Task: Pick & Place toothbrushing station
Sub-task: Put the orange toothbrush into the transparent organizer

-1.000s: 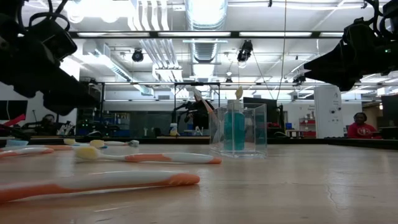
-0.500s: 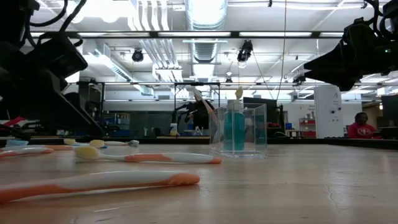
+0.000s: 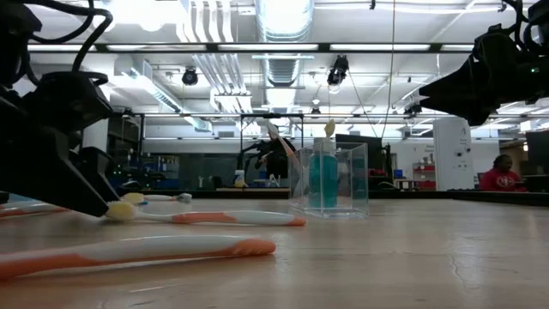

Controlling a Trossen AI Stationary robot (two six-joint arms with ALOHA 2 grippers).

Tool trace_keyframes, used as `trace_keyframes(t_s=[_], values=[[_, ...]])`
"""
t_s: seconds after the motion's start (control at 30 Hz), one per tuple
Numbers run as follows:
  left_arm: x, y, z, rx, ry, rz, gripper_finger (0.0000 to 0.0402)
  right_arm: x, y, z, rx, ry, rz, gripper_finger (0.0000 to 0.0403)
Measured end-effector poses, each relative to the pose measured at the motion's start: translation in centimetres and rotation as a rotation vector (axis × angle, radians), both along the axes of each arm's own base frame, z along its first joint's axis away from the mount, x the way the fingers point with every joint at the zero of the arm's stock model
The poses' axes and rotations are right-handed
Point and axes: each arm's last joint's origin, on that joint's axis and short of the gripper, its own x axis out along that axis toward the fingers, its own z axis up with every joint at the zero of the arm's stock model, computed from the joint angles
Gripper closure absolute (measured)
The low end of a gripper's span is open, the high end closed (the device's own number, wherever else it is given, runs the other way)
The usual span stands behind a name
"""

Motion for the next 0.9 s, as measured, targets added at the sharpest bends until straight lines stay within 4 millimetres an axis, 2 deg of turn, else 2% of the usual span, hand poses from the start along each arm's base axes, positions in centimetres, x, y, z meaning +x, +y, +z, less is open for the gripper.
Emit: trace_keyframes(t_s=[0.37,0.9], values=[[0.16,-0.01,-0.57,-0.013,0.003,0.054,0.0235,0.00,0.00,0.00,0.000,0.000,0.000,0.0188],[0.05,0.17,-0.76,0.004,0.013,0.082,0.0390,0.00,0.00,0.00,0.000,0.000,0.000,0.0188]])
